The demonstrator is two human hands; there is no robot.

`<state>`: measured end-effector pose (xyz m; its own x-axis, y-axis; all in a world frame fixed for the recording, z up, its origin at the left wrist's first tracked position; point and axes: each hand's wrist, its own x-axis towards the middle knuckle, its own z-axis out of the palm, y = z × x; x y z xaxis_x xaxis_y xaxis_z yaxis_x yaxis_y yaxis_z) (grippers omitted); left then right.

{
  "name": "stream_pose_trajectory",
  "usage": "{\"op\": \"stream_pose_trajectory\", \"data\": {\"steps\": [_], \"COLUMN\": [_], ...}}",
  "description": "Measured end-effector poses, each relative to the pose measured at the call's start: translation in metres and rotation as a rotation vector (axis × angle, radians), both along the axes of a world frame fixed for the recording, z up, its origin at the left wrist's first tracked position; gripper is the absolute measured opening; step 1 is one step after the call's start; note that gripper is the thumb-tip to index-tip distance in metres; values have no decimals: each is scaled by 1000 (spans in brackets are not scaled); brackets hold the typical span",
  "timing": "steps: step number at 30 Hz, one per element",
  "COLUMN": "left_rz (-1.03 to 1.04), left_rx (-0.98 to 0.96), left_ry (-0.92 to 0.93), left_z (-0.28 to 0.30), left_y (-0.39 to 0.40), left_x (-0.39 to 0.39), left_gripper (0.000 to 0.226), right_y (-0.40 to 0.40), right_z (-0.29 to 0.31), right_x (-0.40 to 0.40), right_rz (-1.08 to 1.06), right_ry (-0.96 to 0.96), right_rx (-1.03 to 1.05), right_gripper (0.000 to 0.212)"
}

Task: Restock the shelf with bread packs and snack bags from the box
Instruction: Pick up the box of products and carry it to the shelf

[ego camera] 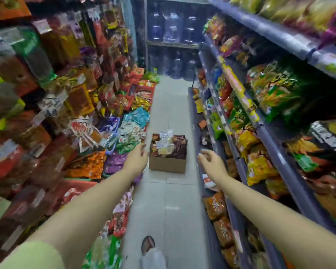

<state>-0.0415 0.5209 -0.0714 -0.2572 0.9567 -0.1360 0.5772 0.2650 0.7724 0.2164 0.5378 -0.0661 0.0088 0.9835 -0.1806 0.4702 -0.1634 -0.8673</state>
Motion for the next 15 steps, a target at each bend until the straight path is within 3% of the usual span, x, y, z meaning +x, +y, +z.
{"op": "stream_pose_trajectory", "data": {"steps": [15], "left_rz": [17], "left_rx": [-7], "left_ry": [-111], "left_z": [-70], "left_y": [296], "left_x": [-62], "left_gripper": [40], "right_y": [291], "right_z": [-66], "right_x": [-48], "right_rz": [-256], "right_ry": [89], "right_rx": [-57], "right_gripper": [39]}}
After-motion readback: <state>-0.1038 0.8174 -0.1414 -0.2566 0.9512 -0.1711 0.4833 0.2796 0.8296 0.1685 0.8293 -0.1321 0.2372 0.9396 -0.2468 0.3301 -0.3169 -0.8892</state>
